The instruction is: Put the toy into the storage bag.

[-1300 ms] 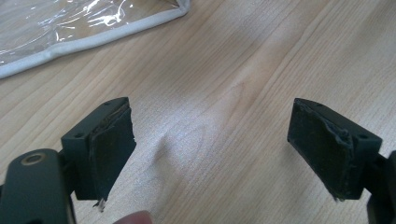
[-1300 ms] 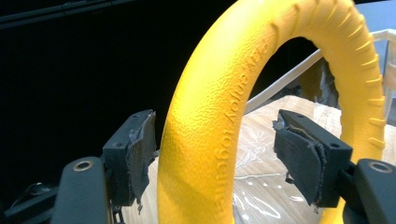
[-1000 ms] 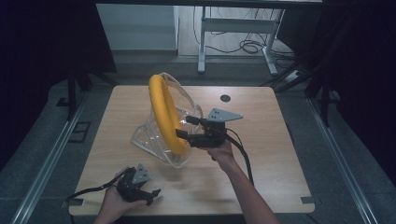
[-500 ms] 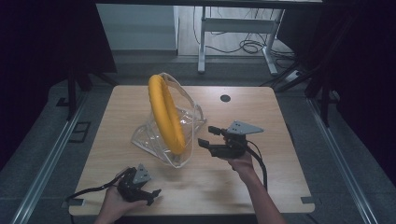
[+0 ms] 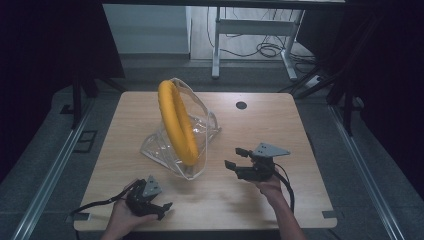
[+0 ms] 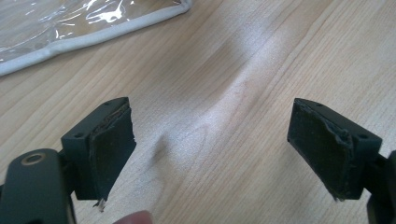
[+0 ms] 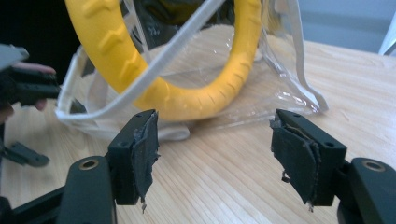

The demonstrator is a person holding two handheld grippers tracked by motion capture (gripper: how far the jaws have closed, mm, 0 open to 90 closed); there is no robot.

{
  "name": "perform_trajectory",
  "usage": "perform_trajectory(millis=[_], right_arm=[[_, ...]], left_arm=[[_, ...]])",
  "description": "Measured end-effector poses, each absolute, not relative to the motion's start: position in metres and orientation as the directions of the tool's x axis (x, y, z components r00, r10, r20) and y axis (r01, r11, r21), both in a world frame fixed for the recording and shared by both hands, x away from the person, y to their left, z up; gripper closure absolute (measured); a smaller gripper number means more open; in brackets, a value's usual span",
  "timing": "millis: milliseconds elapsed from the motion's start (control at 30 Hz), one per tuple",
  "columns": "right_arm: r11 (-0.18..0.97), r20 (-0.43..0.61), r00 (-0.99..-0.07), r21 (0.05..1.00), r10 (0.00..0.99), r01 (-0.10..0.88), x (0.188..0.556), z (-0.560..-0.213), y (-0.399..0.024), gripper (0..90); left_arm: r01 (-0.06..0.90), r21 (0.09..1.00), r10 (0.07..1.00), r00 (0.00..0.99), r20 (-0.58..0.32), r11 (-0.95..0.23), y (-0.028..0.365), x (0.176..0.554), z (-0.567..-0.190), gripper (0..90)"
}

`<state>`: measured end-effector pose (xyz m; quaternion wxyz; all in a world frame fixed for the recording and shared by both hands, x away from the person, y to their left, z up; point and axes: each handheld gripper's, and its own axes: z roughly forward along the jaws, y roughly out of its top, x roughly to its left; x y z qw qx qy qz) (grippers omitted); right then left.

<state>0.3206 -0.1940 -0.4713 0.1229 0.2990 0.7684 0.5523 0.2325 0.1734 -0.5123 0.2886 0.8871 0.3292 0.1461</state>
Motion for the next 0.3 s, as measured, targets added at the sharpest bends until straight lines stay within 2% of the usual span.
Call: perform_trajectory(millis=[33,167,300], right_arm=[[0.231,0.114,-0.786,0.922,0.608,0.312,0.3211,-0.4712,-0.1952,32.0],[0.226,0.116,-0.784,0.923,0.610,0.312,0.3216,-0.4715,-0.1966,32.0],[0.275,0.081,-0.787,0.911,0.611,0.308,0.3190,-0.4767,-0.1951,31.5]], left_arm=[[0.500,0.607,0.669,0.740,0.070,-0.618,0.1735,0.2324,-0.5120,14.6],[0.498,0.607,0.668,0.741,0.074,-0.619,0.1739,0.2322,-0.5119,14.6],[0.494,0.612,0.668,0.741,0.076,-0.618,0.1748,0.2322,-0.5112,14.6]])
